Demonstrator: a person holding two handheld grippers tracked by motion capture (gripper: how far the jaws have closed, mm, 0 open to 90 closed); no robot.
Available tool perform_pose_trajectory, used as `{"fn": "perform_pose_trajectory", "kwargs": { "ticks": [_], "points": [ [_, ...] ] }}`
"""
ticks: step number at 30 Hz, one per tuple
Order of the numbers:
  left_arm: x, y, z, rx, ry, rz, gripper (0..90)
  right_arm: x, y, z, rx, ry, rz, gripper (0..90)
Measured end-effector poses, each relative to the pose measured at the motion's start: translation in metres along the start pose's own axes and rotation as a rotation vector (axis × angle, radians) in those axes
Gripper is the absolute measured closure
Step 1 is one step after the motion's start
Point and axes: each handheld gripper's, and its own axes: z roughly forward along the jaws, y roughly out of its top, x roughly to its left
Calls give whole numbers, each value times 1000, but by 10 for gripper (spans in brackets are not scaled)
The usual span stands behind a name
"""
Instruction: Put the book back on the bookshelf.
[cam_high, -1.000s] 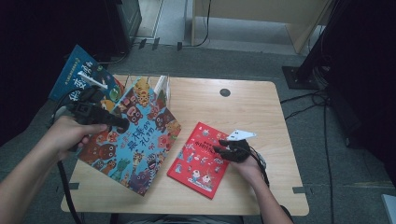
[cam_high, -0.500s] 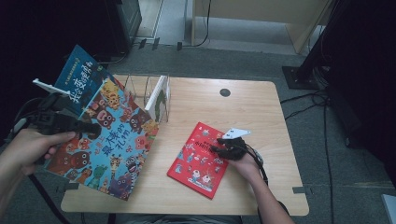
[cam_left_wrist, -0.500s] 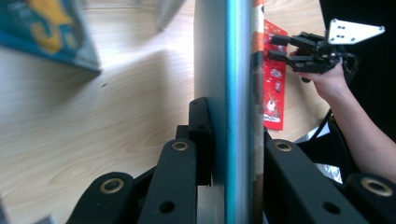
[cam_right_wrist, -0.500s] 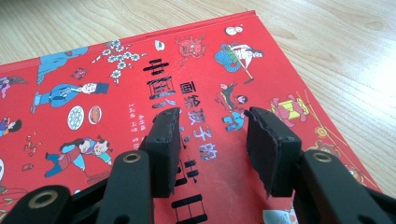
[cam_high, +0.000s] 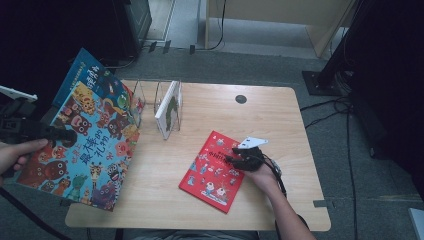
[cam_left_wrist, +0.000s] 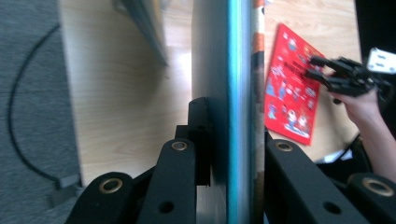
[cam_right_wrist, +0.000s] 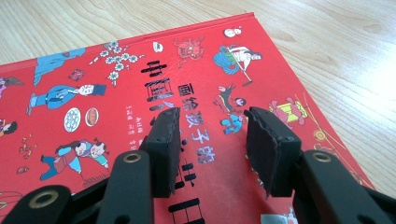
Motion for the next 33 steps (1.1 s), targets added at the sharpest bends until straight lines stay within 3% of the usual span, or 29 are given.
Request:
{"fn": "perform_pose_trajectory", "kwargs": {
  "ticks": [7, 14, 18, 23, 29, 33],
  "points": [
    [10, 20, -11, -41, 44, -45, 798, 0, 0, 0, -2, 5, 7, 555],
    [7, 46, -12, -69, 28, -66, 799, 0, 0, 0, -2, 7, 8, 555],
    [5, 60, -10, -94, 46, -61, 797, 0, 0, 0, -1, 9, 0, 558],
    [0, 81, -1, -105, 63, -67, 791, 0, 0, 1, -4, 10, -4, 563],
    [-2, 99, 13, -117, 47, -73, 795, 0, 0, 1, -6, 10, -6, 567],
    [-1, 112, 25, -131, 74, -69, 794, 1, 0, 1, -7, 10, -8, 569]
  ]
}}
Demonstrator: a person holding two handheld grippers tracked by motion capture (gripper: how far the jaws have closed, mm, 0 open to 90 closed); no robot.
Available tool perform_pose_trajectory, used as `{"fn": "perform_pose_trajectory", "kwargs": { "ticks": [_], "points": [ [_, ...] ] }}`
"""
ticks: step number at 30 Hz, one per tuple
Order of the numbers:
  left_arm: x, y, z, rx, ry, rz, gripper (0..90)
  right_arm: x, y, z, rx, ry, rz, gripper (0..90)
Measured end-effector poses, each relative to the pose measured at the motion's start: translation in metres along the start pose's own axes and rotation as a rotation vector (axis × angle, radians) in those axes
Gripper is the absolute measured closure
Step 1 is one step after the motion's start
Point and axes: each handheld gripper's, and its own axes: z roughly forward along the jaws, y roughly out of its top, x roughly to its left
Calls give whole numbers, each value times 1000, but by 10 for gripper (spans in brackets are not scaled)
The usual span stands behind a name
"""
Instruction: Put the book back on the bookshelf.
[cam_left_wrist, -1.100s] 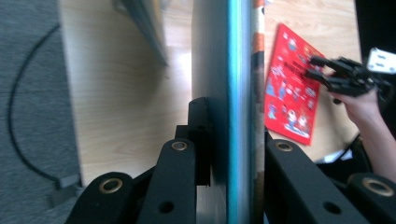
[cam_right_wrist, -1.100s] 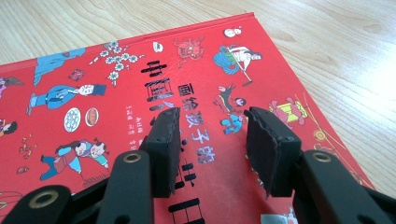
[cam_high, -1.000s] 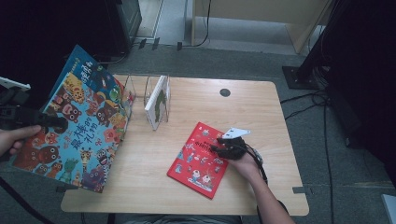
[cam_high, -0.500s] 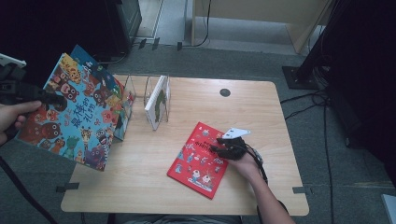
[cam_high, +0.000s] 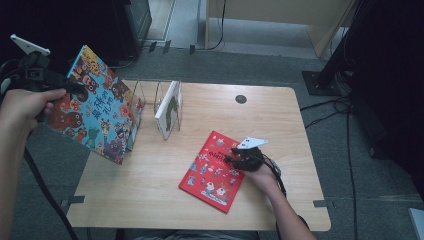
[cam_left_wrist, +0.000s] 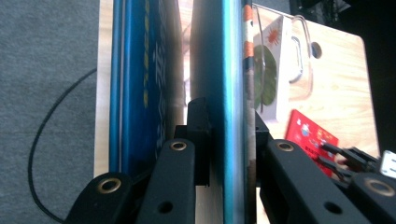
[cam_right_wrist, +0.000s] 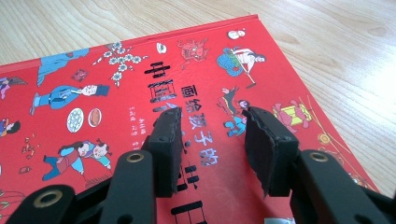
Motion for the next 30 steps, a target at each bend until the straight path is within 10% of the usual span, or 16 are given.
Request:
{"fn": "perform_pose_trajectory", "kwargs": {
  "ticks": [13, 26, 30],
  "points": [
    [-2, 12, 35, 46, 28, 27, 782, 0, -1, -3, 11, -6, 10, 567],
    [-5, 11, -9, -65, -51, 37, 611, -3, -5, -10, 12, -6, 53, 573],
    [-16, 4, -11, -34, -56, 91, 586, -5, -6, -13, 1, 1, 70, 586]
  ]
}}
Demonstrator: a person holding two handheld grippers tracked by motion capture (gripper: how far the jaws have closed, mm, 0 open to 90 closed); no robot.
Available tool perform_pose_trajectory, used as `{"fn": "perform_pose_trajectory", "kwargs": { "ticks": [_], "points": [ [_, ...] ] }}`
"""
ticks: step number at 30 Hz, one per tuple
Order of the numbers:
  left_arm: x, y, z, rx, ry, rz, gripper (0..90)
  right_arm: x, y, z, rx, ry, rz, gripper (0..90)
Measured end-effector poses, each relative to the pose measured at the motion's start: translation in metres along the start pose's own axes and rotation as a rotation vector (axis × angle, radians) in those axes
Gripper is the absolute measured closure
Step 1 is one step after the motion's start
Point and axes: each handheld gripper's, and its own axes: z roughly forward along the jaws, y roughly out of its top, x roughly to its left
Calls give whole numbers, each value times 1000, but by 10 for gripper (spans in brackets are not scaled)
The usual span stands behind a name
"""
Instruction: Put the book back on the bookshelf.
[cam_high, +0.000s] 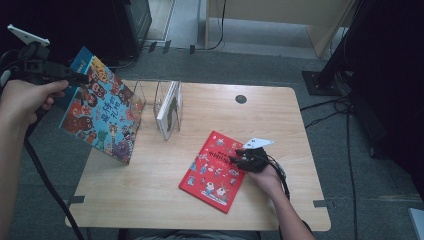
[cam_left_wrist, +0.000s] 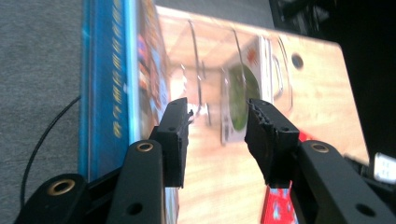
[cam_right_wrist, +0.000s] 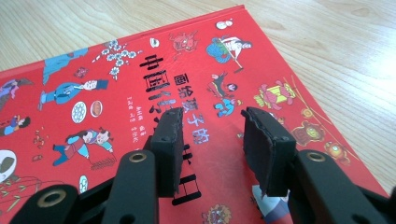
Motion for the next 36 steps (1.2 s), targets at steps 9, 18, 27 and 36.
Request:
{"fn": "perform_pose_trajectory", "kwargs": {
  "ticks": [9, 18, 27, 36],
  "points": [
    [-25, -34, 27, 21, -69, 79, 559, -4, -5, -10, -14, -3, 22, 632],
    [-41, -60, 64, 49, -80, 163, 567, -7, -9, -15, 3, -6, 44, 717],
    [-44, -78, 101, 99, -133, 190, 606, -9, -21, -26, 16, -34, 69, 755],
    [-54, -91, 140, 142, -162, 226, 570, -10, -38, -41, 9, -65, 112, 799]
  ]
}}
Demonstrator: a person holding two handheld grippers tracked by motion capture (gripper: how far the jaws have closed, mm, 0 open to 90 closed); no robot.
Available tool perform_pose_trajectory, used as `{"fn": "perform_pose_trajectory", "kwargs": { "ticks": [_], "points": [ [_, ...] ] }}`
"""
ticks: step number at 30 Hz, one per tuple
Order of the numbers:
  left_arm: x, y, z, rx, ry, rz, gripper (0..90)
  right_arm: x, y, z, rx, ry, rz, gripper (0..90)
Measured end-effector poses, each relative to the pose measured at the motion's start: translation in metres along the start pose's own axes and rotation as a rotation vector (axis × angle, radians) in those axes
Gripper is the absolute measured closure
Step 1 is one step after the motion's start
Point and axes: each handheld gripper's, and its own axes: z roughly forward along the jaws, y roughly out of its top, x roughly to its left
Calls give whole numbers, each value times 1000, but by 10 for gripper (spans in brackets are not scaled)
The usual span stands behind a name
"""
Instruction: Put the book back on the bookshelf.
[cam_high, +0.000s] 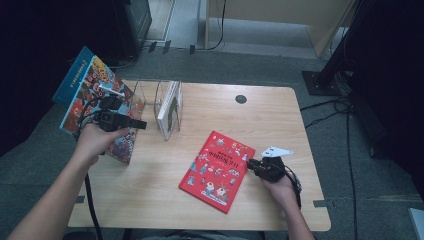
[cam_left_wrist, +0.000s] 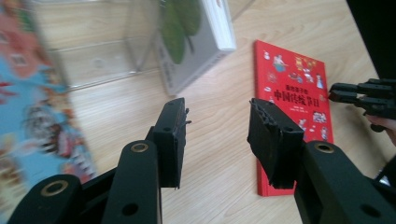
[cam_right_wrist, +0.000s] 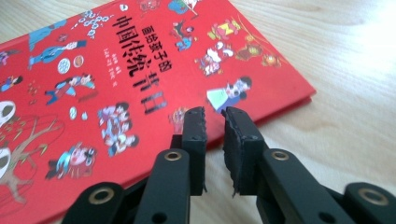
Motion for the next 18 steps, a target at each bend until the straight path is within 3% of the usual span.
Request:
{"fn": "perform_pose_trajectory", "kwargs": {
  "ticks": [5, 7, 11, 13, 15, 18],
  "points": [
    [-5, -5, 19, 7, -20, 50, 574, 5, -8, -1, 46, -7, -9, 826],
    [-8, -8, 24, 5, -29, 66, 577, 7, -9, 0, 38, -21, -24, 832],
    [-11, -16, 34, -18, -66, 99, 638, 7, -7, 3, 31, -21, -6, 832],
    [-11, -21, 40, -6, -45, 103, 653, 7, -6, 5, 27, -25, -10, 835],
    [-10, -24, 44, 10, -36, 80, 601, 7, -4, 8, 26, -27, -9, 836],
    [-10, -30, 50, -5, 4, 78, 609, 7, 0, 11, 25, -26, -6, 838]
  ]
}}
